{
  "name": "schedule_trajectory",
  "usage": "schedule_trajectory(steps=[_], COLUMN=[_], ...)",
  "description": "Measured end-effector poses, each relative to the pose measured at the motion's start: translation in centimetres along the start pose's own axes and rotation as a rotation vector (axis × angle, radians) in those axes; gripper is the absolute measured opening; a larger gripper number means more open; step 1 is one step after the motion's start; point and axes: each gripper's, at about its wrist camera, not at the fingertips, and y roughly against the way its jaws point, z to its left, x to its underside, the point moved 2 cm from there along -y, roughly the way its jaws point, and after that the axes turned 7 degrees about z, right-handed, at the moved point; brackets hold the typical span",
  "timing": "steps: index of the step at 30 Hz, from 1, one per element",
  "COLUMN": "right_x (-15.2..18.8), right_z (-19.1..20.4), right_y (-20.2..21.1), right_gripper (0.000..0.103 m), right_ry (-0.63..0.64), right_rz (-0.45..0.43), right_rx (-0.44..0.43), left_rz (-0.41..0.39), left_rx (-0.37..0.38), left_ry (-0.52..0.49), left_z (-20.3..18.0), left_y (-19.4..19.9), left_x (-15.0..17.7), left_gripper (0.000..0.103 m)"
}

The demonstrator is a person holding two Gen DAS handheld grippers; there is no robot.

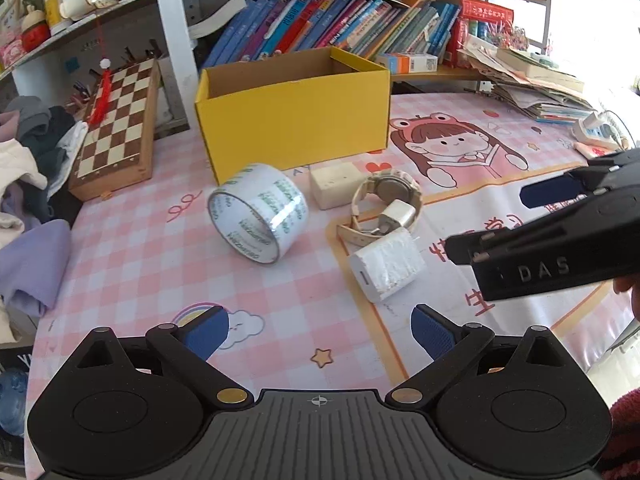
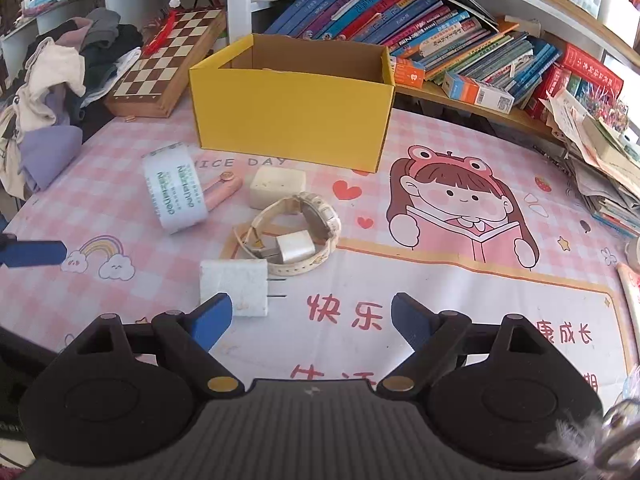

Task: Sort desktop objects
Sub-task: 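Grasp the white charger with the left tool while the right tool grasps the watch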

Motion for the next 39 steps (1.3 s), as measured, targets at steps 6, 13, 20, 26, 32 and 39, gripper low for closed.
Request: schedule_trajectory(steps=[6, 13, 20, 26, 32, 39], right_x=[-0.6, -1.4, -2.2, -2.8, -3.2, -3.7], right_z=[-1.0, -2.8, -3.9, -4.7, -5.6, -6.2], right_y=[-0.6, -1.6, -2.5, -3.1, -3.9, -4.7], right_gripper=[0.087, 0.086, 0.086, 0.086, 0.086, 0.086], right_ry=[0.01, 0.025, 0.056, 0.071, 0.064, 0.064], right_rz=[0.002, 0.011, 0.007, 0.002, 0.005, 0.012], right_rx=[-0.011, -0.024, -0.053, -0.083, -0.109, -0.13], left_rz=[0.007, 0.024, 0.027, 0.02, 0.013, 0.006], left_rx=[0.004, -0.017, -0.071, -0.069, -0.055, -0.038], left_ry=[0.0, 0.008, -0.002, 0.014, 0.003, -0.007], left_z=[-1.1, -2.2, -3.5, -4.3, -5.6, -6.6], left_y=[-0.9, -2.0, -3.2, -3.7, -4.9, -6.4], left_x=[-0.5, -1.3, -1.9, -2.5, -3.1, -4.0], left_gripper=[0.099, 0.099, 0.097, 0.096, 0.096, 0.092])
